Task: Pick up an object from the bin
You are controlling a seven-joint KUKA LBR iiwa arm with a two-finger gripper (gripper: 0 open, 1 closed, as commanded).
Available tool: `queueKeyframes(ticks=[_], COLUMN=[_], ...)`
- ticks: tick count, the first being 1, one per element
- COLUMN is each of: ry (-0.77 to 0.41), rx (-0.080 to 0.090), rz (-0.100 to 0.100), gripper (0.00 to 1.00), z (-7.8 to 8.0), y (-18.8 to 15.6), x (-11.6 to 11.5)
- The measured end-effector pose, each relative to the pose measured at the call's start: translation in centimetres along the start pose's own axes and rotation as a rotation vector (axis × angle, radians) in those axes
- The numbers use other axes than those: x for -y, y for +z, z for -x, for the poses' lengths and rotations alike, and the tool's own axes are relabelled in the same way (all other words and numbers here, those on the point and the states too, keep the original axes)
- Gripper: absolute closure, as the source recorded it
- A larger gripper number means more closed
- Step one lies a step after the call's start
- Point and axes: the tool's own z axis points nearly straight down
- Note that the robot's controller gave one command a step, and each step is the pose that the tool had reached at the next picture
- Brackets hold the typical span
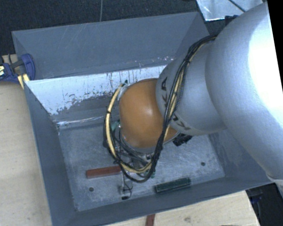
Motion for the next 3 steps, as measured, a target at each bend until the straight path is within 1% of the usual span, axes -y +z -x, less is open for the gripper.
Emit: queueKeyframes(ticks=[1, 2, 3], ry=[0.000, 0.000, -0.030], rx=[0.002, 0.002, 0.001], rz=[0.001, 0.001, -0.001], gripper=[1.00, 1.00, 1.00], z=[0.1, 0.1, -0.2], y=[-0.1, -0.1, -15.7], x=[0.0, 0.0, -0.2])
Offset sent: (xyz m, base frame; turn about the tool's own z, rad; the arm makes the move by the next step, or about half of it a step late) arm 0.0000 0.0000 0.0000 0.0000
